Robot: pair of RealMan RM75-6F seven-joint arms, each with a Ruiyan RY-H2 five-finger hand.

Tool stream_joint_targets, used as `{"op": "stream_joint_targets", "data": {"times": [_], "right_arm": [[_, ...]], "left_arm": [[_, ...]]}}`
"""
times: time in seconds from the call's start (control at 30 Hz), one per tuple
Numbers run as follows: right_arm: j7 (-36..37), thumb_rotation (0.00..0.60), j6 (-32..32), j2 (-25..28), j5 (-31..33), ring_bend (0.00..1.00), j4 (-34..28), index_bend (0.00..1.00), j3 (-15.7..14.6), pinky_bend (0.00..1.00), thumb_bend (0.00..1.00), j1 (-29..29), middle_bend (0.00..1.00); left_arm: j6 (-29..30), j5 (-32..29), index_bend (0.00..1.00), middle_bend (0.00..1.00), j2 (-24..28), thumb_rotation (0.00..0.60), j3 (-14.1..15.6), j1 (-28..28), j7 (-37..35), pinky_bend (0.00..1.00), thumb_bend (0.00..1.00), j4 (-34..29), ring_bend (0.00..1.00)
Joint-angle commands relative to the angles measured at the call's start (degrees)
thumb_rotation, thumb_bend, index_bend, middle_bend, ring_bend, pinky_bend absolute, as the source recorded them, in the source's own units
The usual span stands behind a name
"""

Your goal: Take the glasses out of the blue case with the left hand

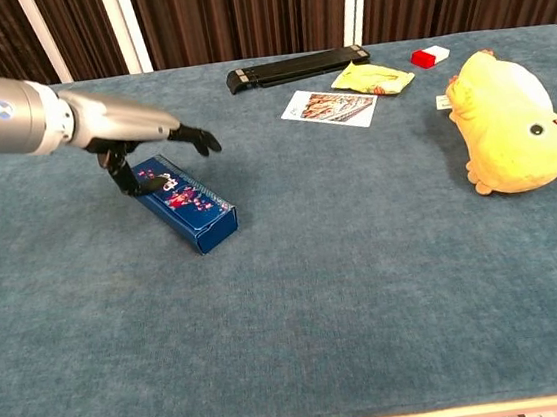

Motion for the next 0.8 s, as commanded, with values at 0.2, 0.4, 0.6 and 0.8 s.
{"op": "stream_joint_targets", "data": {"times": [0.2,0.4,0.6,0.8], "right_arm": [[-0.09,0.6,0.09,-0.02,-0.04,0.0,-0.05,0.0,0.0,0.2,0.14,-0.04,0.0],[-0.18,0.6,0.18,-0.04,-0.15,0.0,-0.05,0.0,-0.02,0.2,0.14,-0.05,0.0],[-0.31,0.6,0.31,-0.06,-0.28,0.0,-0.1,0.0,-0.06,0.2,0.14,-0.1,0.0],[-0.43,0.6,0.33,-0.07,-0.32,0.0,-0.19,0.0,-0.09,0.2,0.14,-0.11,0.0]], "left_arm": [[1.02,1.46,0.0,0.12,1.75,0.6,3.72,-1.09,-2.58,0.08,0.59,-1.76,0.0],[2.82,3.32,0.0,0.14,4.32,0.6,5.93,0.07,-4.27,0.09,0.59,-3.82,0.0],[4.58,4.92,0.0,0.15,6.78,0.6,8.24,2.27,-6.41,0.1,0.59,-5.06,0.0],[9.13,5.55,0.0,0.14,7.42,0.6,8.9,5.1,-8.61,0.1,0.58,-4.78,0.0]]}}
